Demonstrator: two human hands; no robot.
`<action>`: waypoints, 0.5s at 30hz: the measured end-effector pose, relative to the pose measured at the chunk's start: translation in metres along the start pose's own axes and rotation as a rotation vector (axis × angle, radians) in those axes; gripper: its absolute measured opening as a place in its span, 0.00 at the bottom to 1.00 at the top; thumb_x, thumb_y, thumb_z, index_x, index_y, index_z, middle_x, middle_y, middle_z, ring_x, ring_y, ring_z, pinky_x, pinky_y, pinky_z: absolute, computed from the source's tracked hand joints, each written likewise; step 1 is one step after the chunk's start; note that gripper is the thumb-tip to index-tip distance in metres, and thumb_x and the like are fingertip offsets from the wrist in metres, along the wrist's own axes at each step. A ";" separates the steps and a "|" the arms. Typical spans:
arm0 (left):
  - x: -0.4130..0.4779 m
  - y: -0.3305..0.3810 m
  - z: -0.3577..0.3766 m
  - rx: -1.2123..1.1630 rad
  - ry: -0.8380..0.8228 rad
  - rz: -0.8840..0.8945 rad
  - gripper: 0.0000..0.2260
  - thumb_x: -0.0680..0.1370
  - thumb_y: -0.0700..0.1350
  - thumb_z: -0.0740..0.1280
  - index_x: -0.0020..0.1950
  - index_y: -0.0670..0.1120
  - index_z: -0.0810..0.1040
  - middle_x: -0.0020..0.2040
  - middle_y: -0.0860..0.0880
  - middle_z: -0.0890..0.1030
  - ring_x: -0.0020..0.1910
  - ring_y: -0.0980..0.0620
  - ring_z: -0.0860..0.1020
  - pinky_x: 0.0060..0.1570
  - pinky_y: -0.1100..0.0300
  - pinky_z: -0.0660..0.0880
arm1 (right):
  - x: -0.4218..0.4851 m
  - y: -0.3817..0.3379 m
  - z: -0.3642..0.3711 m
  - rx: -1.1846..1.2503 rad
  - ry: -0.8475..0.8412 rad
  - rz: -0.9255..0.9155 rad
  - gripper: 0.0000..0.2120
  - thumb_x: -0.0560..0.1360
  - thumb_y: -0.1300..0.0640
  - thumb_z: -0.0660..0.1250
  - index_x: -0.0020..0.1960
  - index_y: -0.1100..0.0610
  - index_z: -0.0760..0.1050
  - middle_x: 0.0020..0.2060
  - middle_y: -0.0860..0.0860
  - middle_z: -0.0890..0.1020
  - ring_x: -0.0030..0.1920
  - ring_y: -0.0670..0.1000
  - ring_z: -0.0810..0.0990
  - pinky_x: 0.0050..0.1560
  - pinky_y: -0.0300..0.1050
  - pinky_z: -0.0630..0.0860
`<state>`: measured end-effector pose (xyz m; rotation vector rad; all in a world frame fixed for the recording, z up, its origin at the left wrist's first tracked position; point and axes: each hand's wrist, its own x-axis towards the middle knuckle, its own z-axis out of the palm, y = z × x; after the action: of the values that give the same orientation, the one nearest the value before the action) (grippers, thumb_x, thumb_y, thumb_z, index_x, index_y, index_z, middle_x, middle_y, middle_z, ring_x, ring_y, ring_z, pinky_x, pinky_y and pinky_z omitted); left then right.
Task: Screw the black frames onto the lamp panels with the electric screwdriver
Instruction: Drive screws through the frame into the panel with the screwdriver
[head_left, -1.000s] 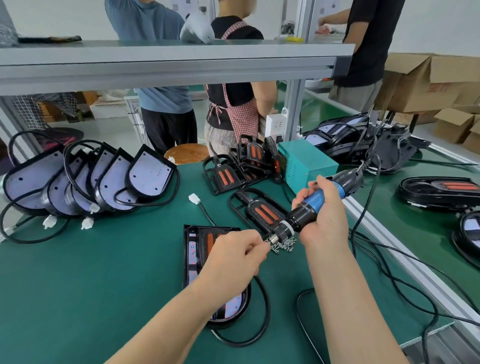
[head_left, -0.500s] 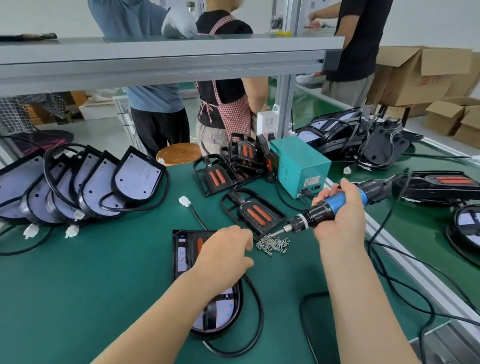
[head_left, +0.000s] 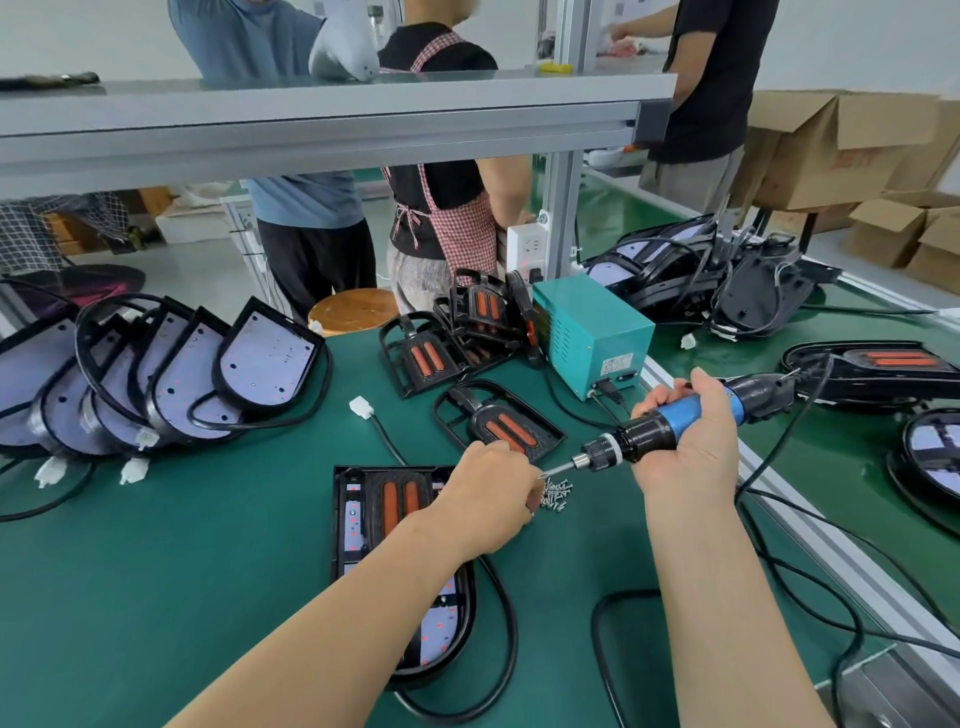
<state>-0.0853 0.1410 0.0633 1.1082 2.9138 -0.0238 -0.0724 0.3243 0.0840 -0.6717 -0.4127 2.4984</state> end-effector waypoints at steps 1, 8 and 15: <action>0.000 0.001 0.000 0.008 0.008 0.006 0.08 0.79 0.45 0.66 0.42 0.53 0.71 0.47 0.50 0.80 0.50 0.48 0.71 0.52 0.54 0.66 | 0.000 0.000 0.000 0.002 -0.001 0.002 0.10 0.75 0.58 0.73 0.42 0.58 0.73 0.29 0.49 0.78 0.28 0.48 0.78 0.36 0.39 0.76; -0.013 0.000 -0.004 -0.438 0.121 -0.130 0.05 0.80 0.38 0.62 0.52 0.47 0.72 0.49 0.46 0.81 0.50 0.44 0.78 0.51 0.53 0.74 | -0.005 0.000 0.001 0.008 -0.004 -0.006 0.09 0.76 0.58 0.73 0.41 0.57 0.74 0.28 0.47 0.78 0.28 0.47 0.78 0.32 0.38 0.76; -0.053 -0.007 -0.021 -1.052 0.389 -0.388 0.09 0.76 0.39 0.71 0.42 0.52 0.86 0.36 0.59 0.83 0.36 0.65 0.76 0.39 0.75 0.69 | -0.027 0.006 0.013 0.040 -0.080 0.003 0.09 0.74 0.58 0.75 0.43 0.57 0.75 0.31 0.49 0.80 0.29 0.47 0.78 0.35 0.40 0.77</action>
<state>-0.0505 0.1015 0.0859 0.3713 2.6342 1.6190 -0.0622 0.3024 0.1025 -0.5581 -0.3900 2.5360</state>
